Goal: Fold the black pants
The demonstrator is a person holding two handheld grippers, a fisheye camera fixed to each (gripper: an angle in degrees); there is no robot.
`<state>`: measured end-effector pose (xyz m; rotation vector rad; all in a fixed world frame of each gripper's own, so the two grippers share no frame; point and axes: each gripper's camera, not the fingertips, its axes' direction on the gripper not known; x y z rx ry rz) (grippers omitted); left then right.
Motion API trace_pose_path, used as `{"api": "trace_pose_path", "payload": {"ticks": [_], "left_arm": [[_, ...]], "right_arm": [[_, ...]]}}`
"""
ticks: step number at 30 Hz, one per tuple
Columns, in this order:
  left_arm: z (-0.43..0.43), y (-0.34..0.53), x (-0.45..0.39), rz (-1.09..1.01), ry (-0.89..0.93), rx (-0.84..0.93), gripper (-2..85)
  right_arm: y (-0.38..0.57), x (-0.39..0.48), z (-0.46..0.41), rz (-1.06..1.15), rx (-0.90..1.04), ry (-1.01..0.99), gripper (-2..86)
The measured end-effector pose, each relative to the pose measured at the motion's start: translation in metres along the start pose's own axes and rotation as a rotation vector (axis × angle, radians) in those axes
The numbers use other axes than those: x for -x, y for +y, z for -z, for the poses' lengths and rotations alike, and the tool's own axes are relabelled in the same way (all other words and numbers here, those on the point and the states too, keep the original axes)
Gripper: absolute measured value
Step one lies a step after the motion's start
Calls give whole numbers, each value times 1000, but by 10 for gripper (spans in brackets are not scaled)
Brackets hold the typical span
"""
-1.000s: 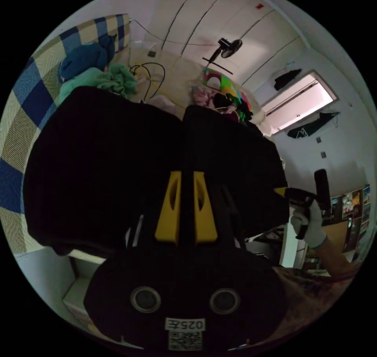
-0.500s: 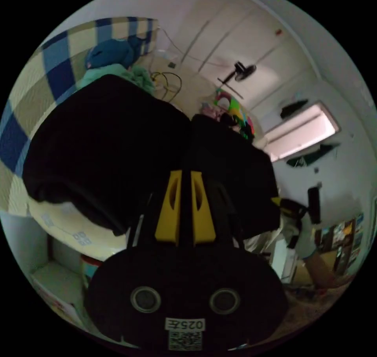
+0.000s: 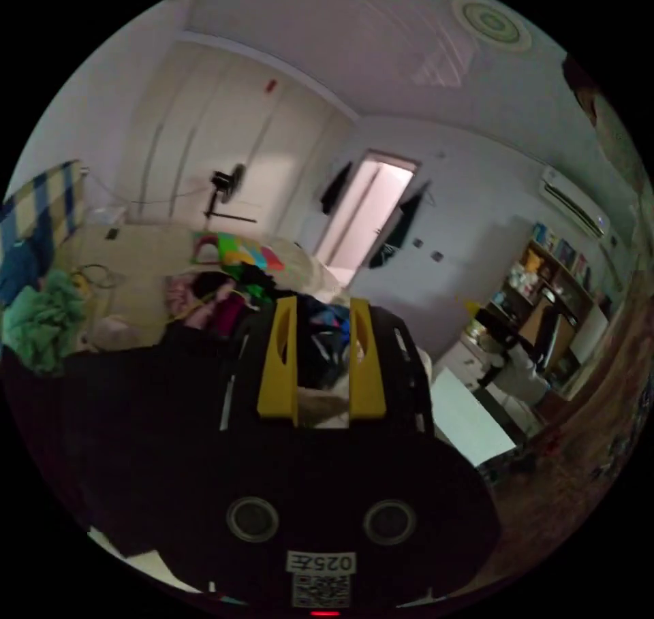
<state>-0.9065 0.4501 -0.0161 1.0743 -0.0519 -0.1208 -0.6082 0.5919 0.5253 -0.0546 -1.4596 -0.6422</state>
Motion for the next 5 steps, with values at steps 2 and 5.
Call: {"api": "trace_pose_path", "payload": {"ticks": [2, 5], "left_arm": [[-82, -6, -22, 20, 119, 91, 114], [-174, -1, -36, 127, 131, 154, 142]], "right_arm": [[10, -48, -18, -161, 119, 29, 121], [34, -100, -46, -257, 149, 19, 139]]}}
